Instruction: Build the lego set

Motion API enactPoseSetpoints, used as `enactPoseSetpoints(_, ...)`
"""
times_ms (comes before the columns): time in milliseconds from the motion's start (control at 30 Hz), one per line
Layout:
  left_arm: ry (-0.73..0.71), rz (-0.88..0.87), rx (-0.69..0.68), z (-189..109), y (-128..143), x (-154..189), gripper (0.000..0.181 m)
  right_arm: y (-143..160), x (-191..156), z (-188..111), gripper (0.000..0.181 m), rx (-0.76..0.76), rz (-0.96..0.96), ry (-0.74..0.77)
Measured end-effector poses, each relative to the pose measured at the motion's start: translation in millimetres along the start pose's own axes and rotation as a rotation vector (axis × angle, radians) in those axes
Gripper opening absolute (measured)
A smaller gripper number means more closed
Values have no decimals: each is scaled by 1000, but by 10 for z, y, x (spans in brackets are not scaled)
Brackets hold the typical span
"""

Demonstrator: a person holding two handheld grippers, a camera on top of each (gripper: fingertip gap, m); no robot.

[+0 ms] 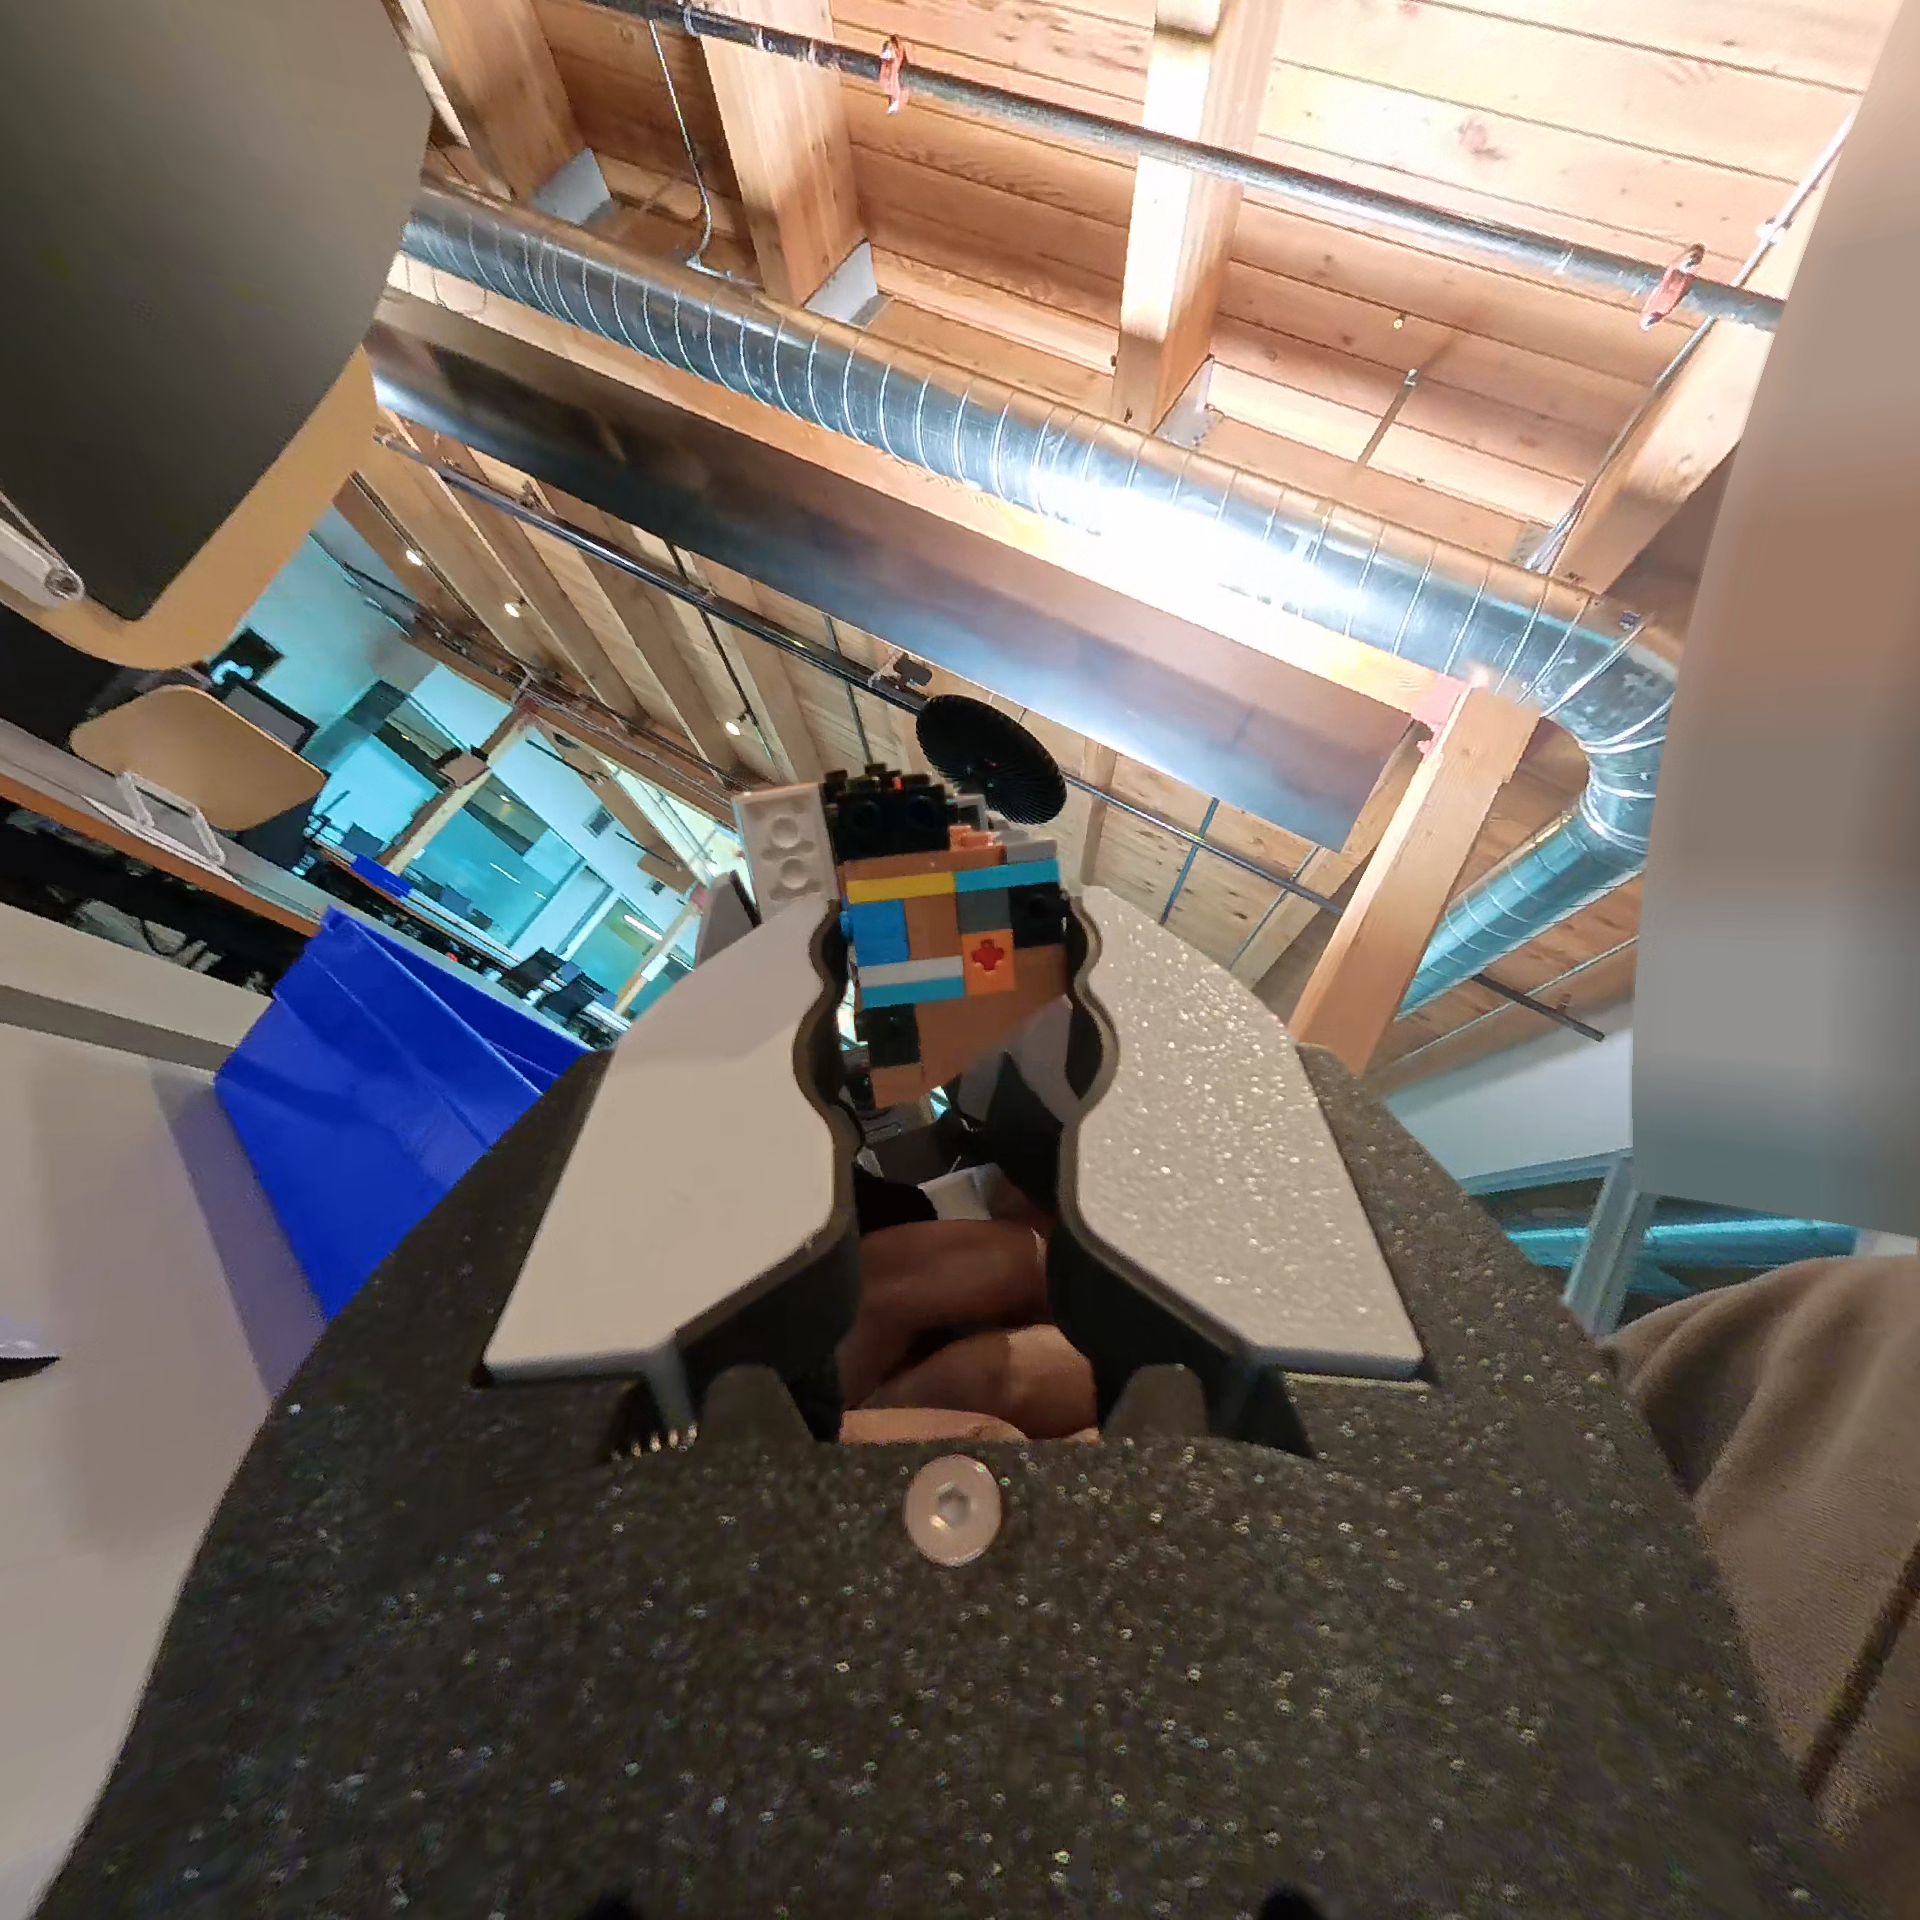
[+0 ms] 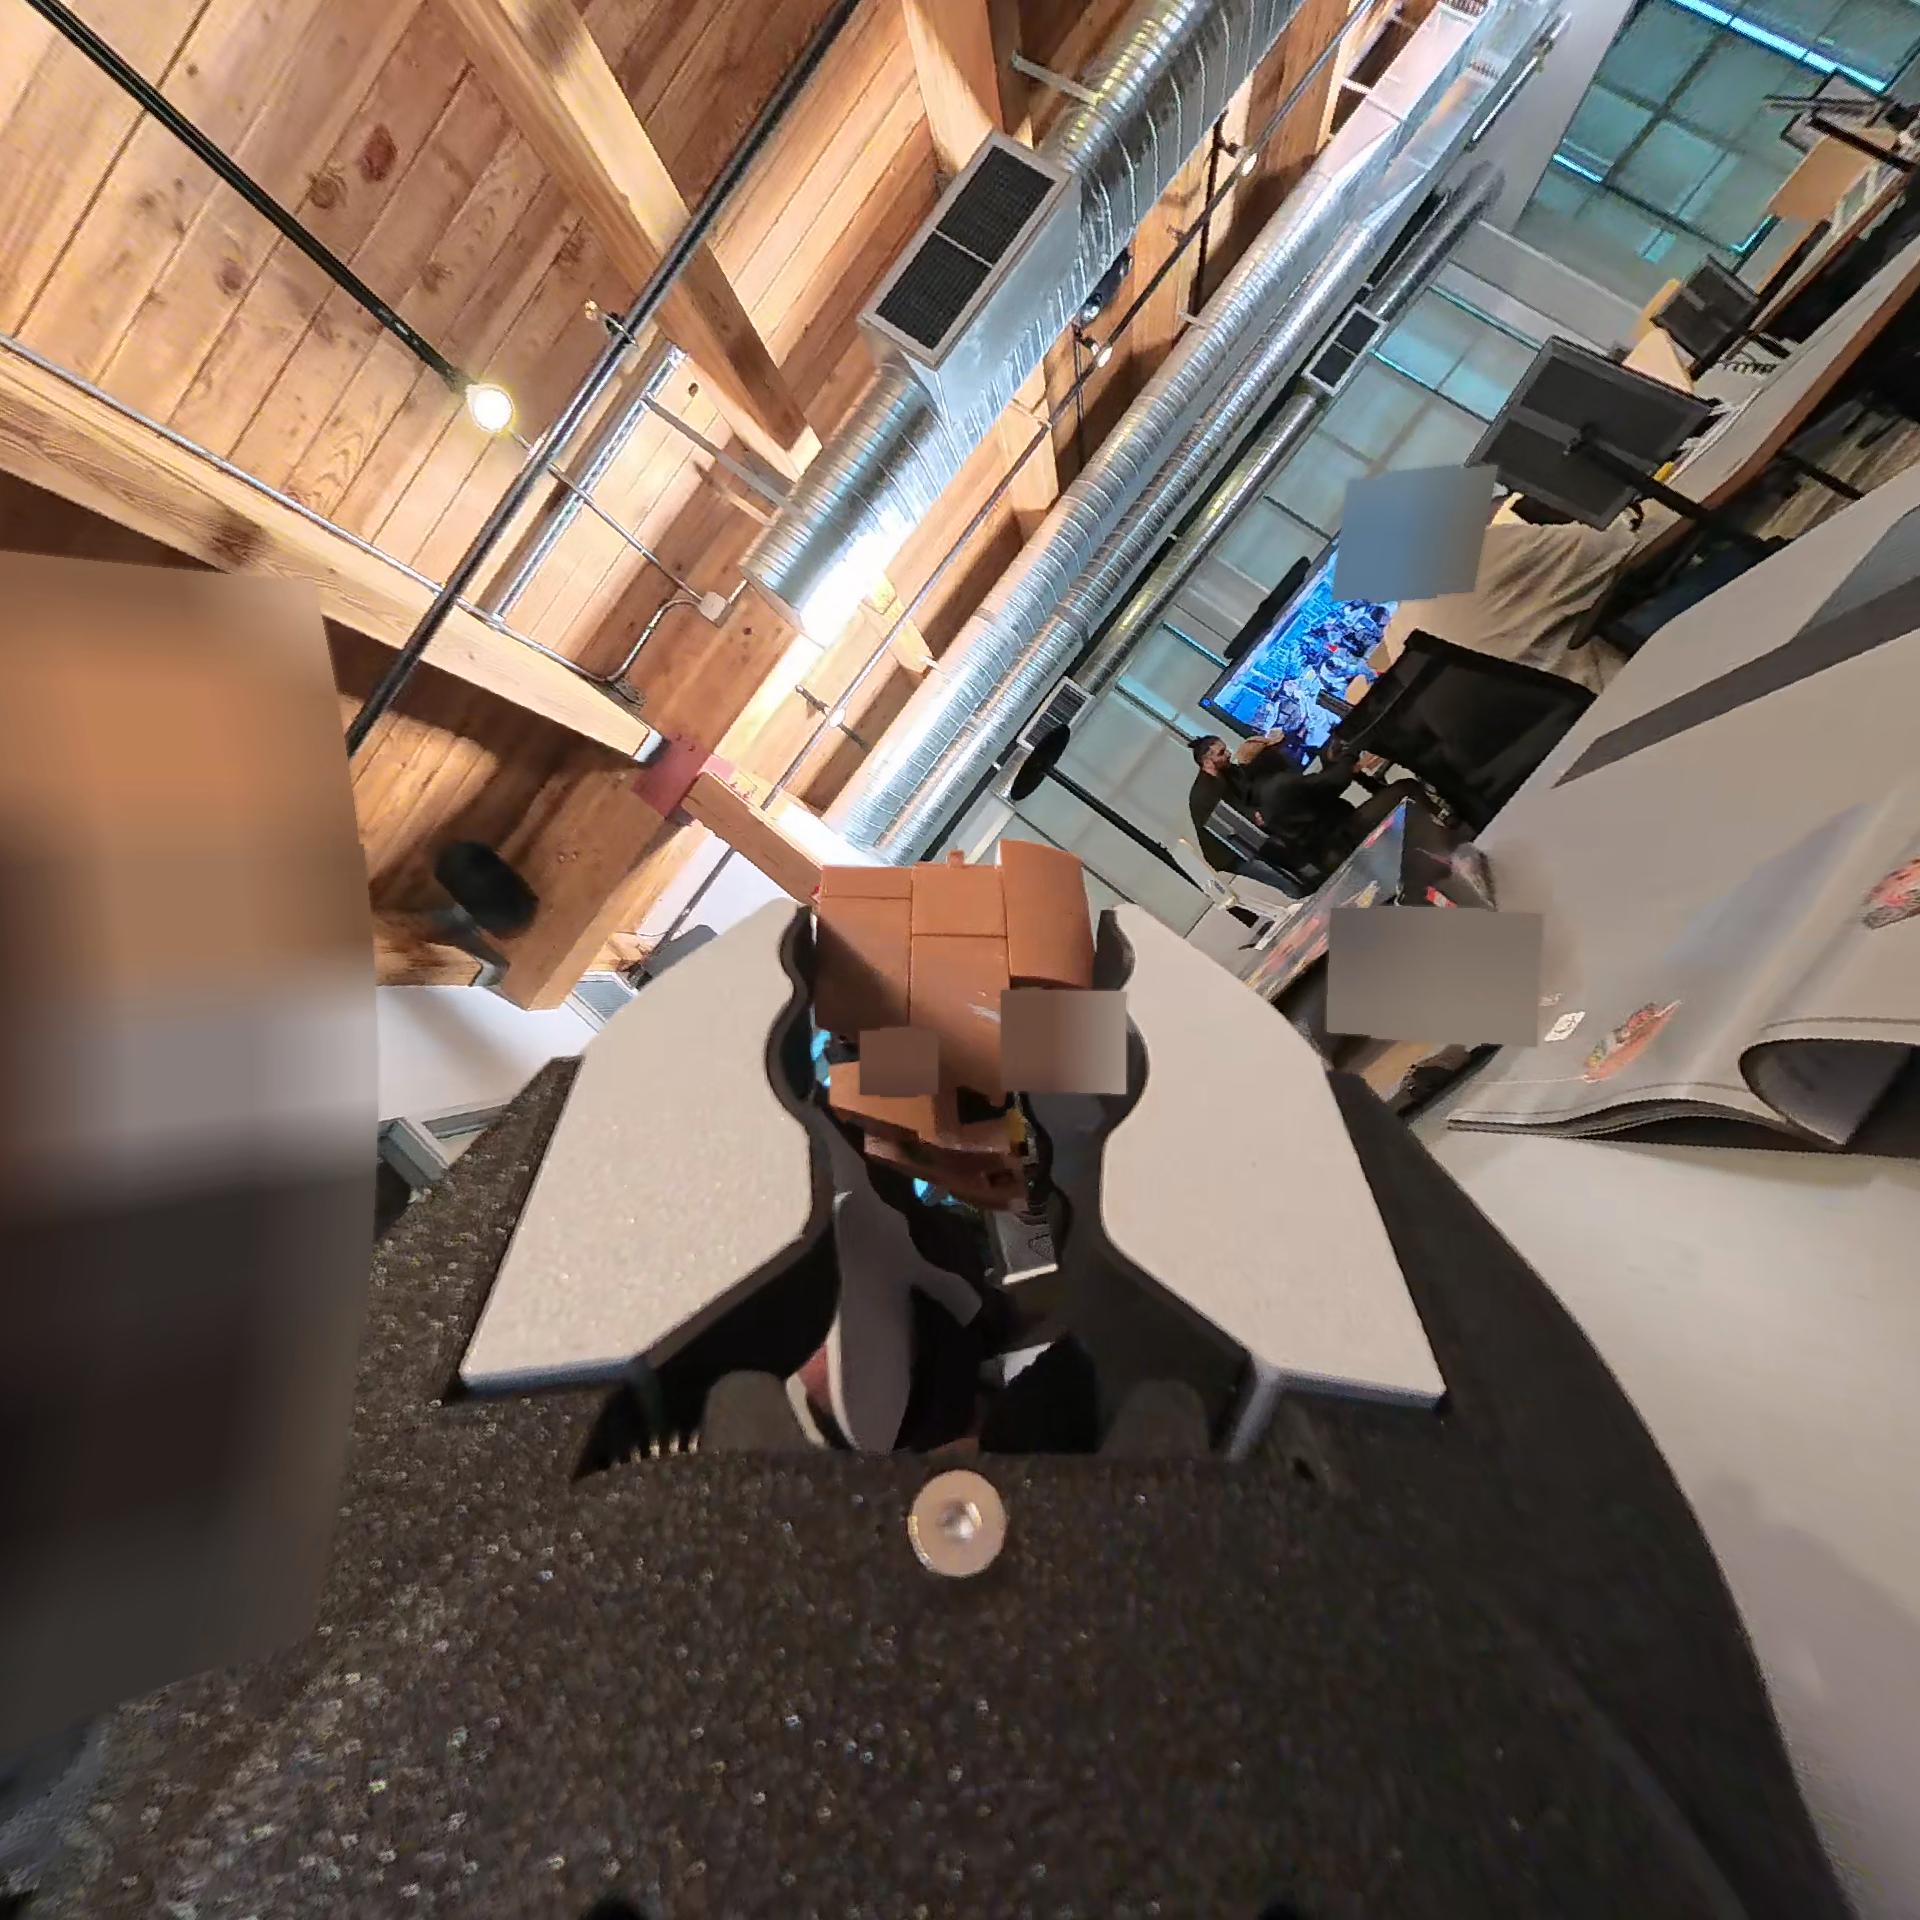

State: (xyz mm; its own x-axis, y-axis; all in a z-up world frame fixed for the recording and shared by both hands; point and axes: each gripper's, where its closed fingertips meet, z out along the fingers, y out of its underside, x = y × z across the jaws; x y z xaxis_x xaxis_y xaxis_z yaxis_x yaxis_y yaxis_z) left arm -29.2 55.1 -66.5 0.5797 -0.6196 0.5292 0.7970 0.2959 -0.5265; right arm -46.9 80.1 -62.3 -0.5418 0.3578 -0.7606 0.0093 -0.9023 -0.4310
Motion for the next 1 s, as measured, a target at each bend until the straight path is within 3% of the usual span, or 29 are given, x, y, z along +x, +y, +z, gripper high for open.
enactPoseSetpoints(1000,14,60,15,-63,-86,88,40,212,-144,71,51,-101,-247,10)
